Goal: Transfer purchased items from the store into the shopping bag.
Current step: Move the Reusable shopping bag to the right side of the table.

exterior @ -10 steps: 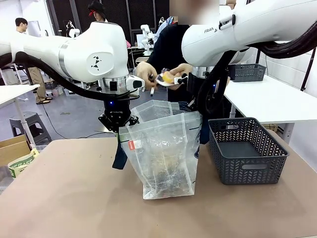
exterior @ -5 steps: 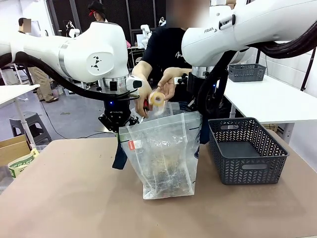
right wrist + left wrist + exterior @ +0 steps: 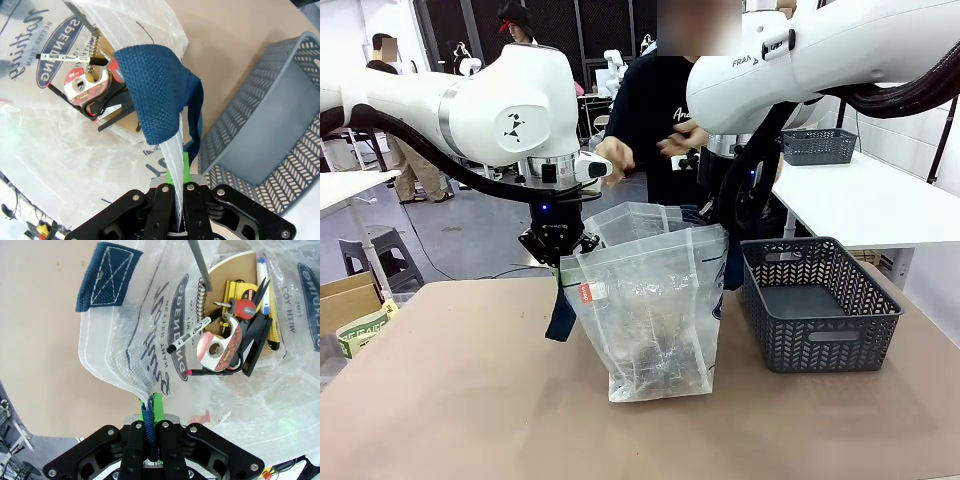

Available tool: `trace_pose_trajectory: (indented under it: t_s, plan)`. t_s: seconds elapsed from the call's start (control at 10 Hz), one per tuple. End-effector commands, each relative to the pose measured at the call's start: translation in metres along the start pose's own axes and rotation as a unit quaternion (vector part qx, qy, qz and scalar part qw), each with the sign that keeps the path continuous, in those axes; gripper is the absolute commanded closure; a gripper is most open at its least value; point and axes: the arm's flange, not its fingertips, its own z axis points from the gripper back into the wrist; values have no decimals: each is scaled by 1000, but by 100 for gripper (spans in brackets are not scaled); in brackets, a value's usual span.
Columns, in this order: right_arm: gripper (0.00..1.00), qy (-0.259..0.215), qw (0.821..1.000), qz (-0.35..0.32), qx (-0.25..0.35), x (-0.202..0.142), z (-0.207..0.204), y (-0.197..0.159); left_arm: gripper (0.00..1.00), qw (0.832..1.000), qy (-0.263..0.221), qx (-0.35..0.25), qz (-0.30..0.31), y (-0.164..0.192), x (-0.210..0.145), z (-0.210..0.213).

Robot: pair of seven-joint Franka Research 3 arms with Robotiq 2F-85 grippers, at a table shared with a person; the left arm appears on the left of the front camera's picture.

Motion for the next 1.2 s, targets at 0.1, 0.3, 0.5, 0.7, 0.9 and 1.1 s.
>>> trace_pose_trajectory:
  t_s: [0.1,0.3,0.5,0.7,0.9,1.1]
  plan:
    - [100,2,1000,-4,0,-2,0,-3,100,1000,-1,1,6,3,0,2]
    - [100,2,1000,-4,0,-2,0,-3,100,1000,-1,1,6,3,0,2]
    - [100,2,1000,-4,0,-2,0,-3,100,1000,-1,1,6,3,0,2]
    - [100,2,1000,-4,0,-2,0,-3,100,1000,-1,1,6,3,0,2]
    - [100,2,1000,-4,0,-2,0,-3,100,1000,-1,1,6,3,0,2]
    - [100,2,1000,-4,0,-2,0,-3,100,1000,-1,1,6,3,0,2]
